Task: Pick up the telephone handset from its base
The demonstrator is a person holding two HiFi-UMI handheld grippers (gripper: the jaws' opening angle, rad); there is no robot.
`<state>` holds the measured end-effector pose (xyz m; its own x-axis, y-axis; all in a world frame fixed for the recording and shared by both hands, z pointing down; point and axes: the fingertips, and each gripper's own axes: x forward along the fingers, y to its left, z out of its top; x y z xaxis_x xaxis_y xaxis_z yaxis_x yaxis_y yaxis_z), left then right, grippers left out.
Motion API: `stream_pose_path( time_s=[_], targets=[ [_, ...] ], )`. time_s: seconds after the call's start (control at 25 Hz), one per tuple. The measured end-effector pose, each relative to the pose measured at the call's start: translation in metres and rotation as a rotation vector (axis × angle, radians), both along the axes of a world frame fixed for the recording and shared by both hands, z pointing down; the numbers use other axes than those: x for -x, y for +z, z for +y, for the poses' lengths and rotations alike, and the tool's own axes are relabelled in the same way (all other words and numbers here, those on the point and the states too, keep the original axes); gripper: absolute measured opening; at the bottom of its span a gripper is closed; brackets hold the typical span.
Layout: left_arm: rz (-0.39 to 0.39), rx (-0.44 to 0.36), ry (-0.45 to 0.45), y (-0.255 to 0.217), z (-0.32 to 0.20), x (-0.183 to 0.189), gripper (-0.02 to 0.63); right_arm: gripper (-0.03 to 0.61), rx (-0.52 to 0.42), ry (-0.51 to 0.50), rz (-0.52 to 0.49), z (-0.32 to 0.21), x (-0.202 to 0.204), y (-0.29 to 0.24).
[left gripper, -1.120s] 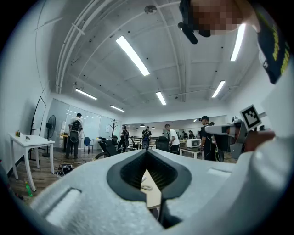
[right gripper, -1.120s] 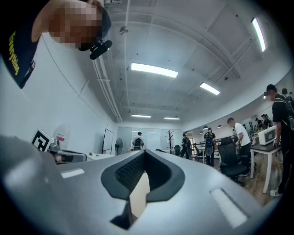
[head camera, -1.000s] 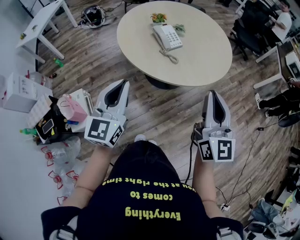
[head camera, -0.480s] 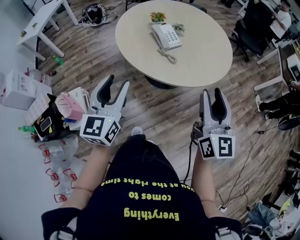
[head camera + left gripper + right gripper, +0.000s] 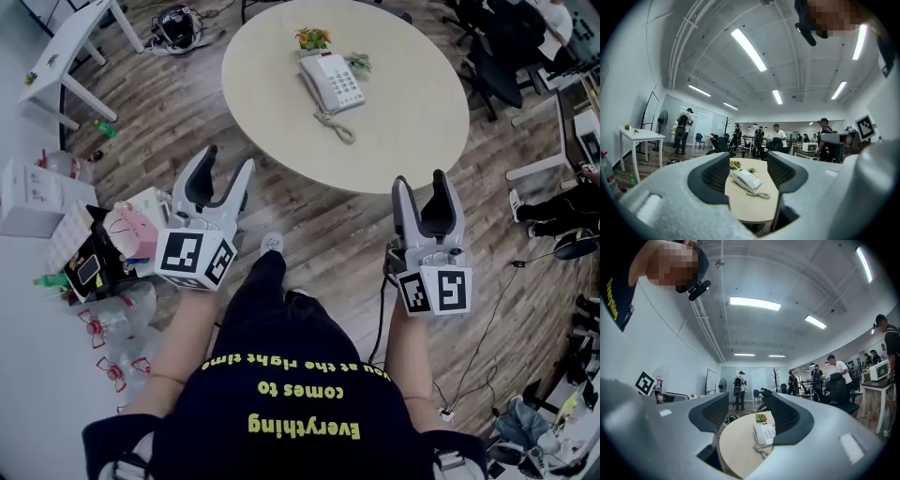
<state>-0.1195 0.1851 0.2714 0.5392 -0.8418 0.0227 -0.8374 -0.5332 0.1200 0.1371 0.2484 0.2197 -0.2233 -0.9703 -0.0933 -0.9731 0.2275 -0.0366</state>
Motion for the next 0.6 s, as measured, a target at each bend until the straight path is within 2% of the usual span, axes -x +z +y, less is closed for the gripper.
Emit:
stream_pose_path(
  time_s=[0.32,0.6],
  targets=[
    [-0.016,-0.002,0.057,0.003,-0.109,-0.002,0.272,0.299,0.006,0.022,0.014,-0.102,0.016,-0.004],
    [-0.015,0.037,0.111,0.014,-0.173,-0.001,0.287,0.339,0.049,0.036,0.018,-0.159,0.028,0.003]
  ],
)
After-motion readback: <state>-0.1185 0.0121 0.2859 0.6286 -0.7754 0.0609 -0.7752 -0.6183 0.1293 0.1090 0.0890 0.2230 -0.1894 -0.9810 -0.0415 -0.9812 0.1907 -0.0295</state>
